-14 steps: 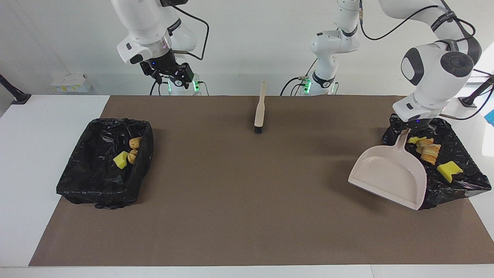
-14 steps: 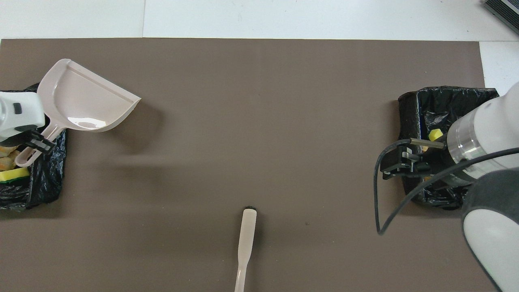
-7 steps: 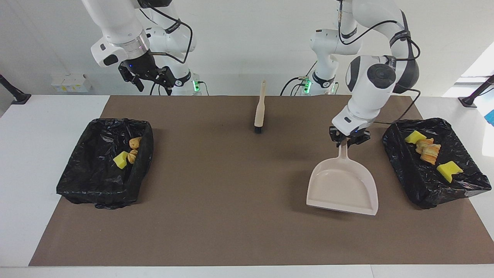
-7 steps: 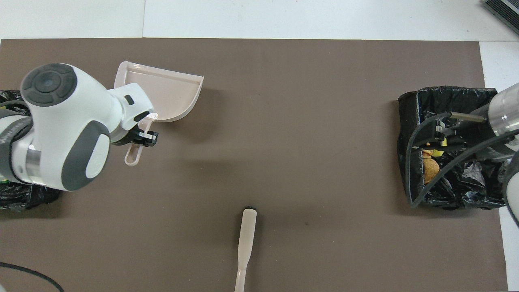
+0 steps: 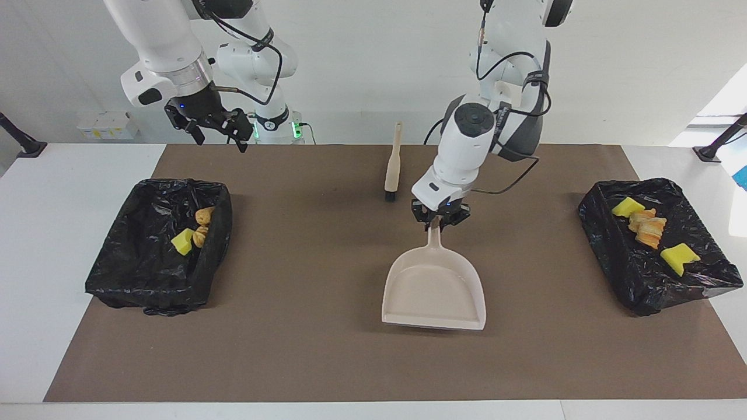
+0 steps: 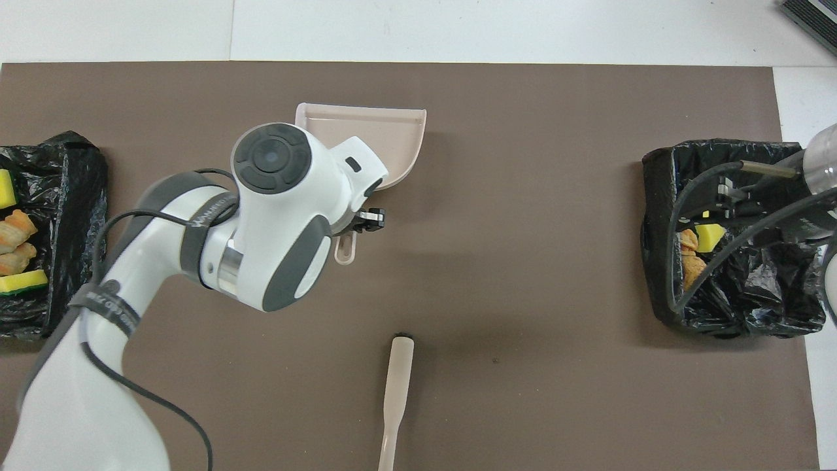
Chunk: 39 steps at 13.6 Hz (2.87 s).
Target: Sweep and dump trash in bin
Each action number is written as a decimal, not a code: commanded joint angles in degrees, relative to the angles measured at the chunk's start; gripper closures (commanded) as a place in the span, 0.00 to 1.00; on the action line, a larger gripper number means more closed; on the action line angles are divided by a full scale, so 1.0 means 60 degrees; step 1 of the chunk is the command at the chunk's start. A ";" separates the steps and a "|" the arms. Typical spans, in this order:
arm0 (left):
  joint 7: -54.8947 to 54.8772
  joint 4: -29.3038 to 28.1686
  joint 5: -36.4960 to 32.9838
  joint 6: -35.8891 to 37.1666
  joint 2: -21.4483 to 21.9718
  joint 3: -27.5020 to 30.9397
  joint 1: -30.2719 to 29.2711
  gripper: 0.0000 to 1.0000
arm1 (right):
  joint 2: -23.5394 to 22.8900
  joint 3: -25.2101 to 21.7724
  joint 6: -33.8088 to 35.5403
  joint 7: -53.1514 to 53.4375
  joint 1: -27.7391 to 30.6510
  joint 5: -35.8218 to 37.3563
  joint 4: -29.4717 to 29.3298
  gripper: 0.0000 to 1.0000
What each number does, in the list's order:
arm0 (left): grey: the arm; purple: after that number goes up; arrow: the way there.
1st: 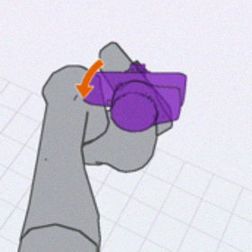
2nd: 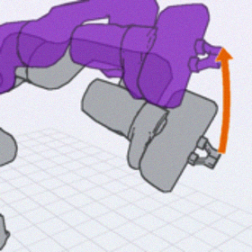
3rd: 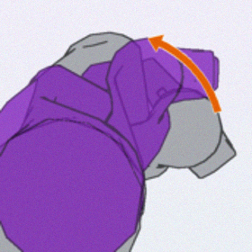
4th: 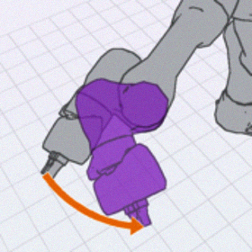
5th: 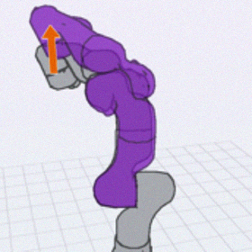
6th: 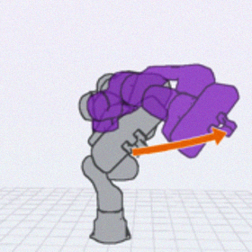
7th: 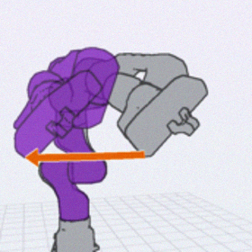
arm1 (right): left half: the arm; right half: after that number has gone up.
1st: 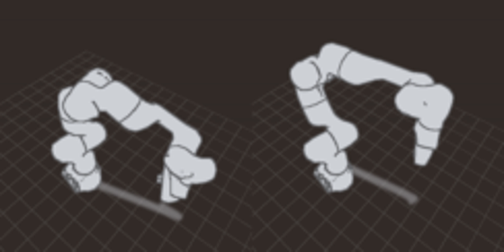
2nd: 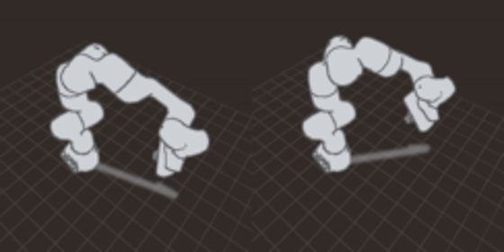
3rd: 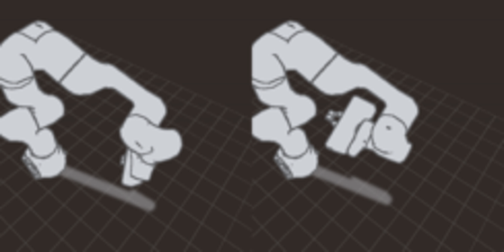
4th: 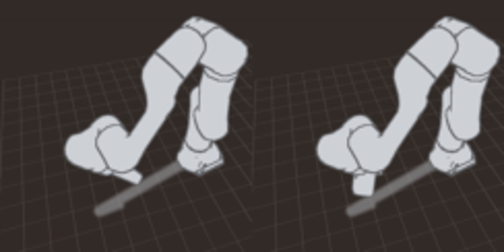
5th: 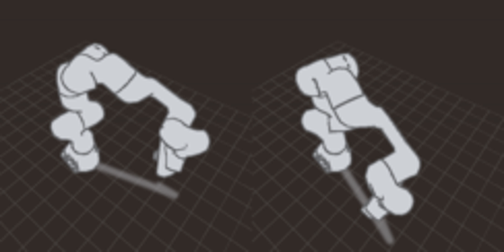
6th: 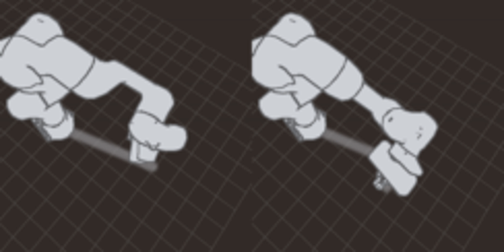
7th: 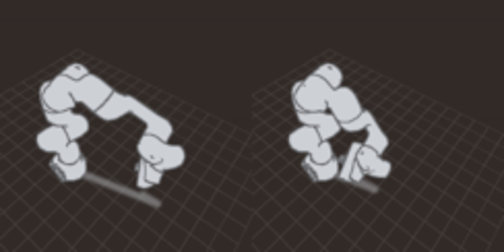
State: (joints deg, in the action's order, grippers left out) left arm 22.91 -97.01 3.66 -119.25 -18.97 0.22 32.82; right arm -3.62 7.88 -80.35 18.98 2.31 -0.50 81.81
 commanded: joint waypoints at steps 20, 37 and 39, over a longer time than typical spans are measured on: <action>0.0346 0.1080 -0.0097 0.1563 0.0407 0.0593 -0.1336 0.00 | 0.1116 -0.0771 -0.0231 -0.0642 -0.0240 0.0274 0.1306 0.00; -0.5077 -0.0338 -0.0581 0.2692 0.3363 0.0740 -0.4737 0.00 | 0.0984 -0.0757 -0.0979 -0.1727 -0.0151 -0.0121 0.1218 0.00; -0.5397 -0.0326 -0.0581 0.3085 0.3746 0.0754 -0.4751 0.00 | 0.0984 -0.0757 -0.0949 -0.1727 -0.0151 -0.0122 0.1233 0.00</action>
State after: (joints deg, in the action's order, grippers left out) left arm -7.67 -95.61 0.92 -102.18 -0.95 5.30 4.81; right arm 1.66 3.35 -85.48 10.42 0.90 0.10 88.20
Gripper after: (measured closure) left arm 0.000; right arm 0.000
